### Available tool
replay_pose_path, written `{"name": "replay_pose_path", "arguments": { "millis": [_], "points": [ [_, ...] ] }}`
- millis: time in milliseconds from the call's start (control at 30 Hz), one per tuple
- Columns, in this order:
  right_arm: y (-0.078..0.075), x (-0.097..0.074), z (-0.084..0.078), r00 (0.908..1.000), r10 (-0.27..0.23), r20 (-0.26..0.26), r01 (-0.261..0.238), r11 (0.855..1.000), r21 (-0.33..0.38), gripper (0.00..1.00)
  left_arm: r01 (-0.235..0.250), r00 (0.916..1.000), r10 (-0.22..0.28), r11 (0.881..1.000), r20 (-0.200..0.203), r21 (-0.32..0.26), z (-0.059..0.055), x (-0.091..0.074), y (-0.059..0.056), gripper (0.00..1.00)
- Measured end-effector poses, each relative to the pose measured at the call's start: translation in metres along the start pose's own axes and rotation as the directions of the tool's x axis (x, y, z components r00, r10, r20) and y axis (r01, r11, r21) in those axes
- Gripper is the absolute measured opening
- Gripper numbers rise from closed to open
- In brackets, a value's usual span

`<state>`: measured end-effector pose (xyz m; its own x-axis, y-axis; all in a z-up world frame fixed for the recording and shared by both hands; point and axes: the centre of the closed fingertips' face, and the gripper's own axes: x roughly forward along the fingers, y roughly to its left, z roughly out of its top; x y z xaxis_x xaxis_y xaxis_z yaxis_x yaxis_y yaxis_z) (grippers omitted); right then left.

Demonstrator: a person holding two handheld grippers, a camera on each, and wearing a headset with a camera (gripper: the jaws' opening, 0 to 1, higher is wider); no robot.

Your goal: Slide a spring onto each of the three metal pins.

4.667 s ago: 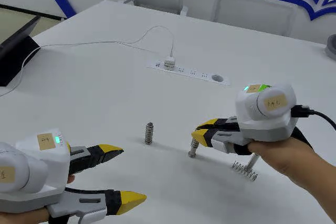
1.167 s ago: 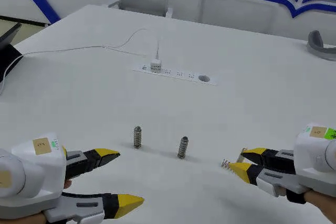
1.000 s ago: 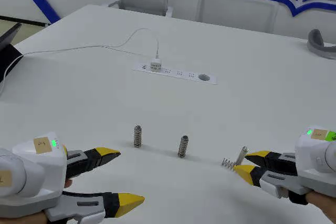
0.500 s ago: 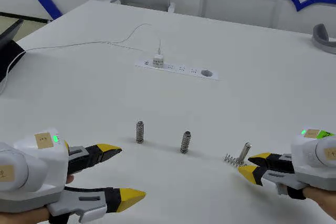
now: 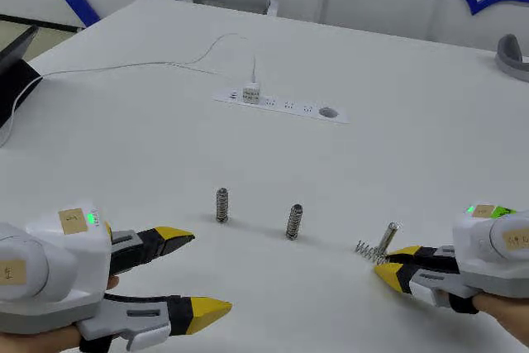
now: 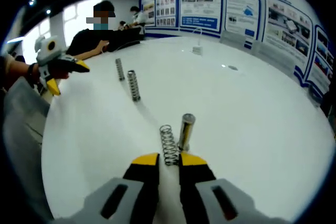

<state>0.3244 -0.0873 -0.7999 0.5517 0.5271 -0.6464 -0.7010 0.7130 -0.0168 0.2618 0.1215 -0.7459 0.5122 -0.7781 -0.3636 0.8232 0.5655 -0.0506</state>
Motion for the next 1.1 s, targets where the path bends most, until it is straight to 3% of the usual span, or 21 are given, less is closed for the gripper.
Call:
{"name": "replay_pose_path", "arguments": {
  "millis": [567, 1100],
  "points": [
    [0.010, -0.005, 0.002, 0.9999, 0.016, -0.001, -0.016, 1.000, 0.010, 0.12, 0.035, 0.9994, -0.035, 0.999, -0.003, 0.015, 0.000, 0.005, -0.007, 0.60],
    [0.039, -0.017, 0.022, 0.9951, 0.097, 0.017, -0.096, 0.994, -0.053, 0.12, 0.117, 0.9929, -0.115, 0.991, -0.029, 0.067, 0.005, 0.025, -0.020, 0.60]
  ]
}}
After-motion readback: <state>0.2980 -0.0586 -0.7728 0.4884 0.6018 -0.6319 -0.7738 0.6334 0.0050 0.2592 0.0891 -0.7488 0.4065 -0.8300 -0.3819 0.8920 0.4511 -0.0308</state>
